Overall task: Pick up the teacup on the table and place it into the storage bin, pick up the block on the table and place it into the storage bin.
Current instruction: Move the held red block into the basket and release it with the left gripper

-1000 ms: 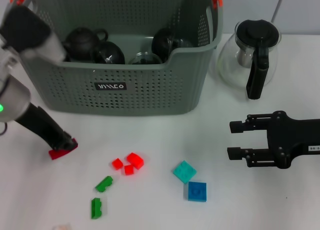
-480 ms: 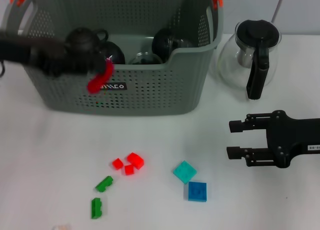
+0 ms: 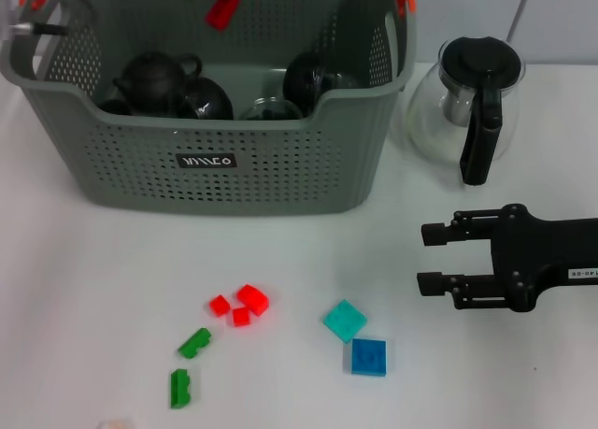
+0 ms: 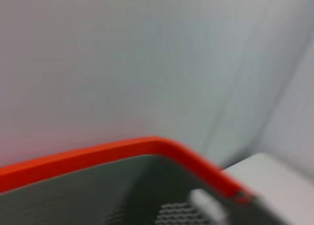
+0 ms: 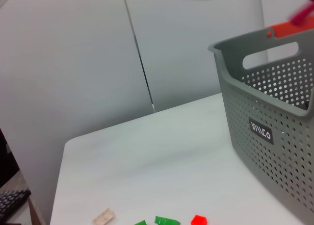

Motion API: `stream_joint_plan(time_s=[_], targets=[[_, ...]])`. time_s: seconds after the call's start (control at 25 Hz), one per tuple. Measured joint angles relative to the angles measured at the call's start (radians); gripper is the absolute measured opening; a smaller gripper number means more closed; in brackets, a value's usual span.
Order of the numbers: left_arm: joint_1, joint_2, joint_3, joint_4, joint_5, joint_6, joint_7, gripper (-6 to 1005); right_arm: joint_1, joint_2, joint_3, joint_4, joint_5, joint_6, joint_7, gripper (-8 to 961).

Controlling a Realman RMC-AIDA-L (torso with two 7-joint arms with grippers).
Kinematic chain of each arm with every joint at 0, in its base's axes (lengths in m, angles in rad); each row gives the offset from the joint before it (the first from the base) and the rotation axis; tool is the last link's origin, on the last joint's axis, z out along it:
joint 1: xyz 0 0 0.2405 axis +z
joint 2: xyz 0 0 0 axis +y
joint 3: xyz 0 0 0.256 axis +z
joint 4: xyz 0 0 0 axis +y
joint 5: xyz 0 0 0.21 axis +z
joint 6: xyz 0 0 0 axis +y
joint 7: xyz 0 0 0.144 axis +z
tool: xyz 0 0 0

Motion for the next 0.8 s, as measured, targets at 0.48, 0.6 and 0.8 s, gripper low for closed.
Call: stream_joint_plan(time_s=[0.48, 0.6, 0.8], targets=[[-0.218, -0.021, 0.133, 0.268, 0.477, -0.237, -0.138, 185, 0.0, 0.001, 0.0, 0.0, 0.0, 0.003, 0.0, 684], [-0.231, -0.038, 0.146, 0.289, 0.535, -0.268, -0.156, 186, 0.001, 0.002, 0.0, 0.0, 0.0, 0.003, -0.001, 684], [-0.235, -0.061, 0.151, 0.28, 0.588, -0.273, -0.196, 187, -0.001, 0.002, 0.0, 0.0, 0.0, 0.005, -0.001, 683]])
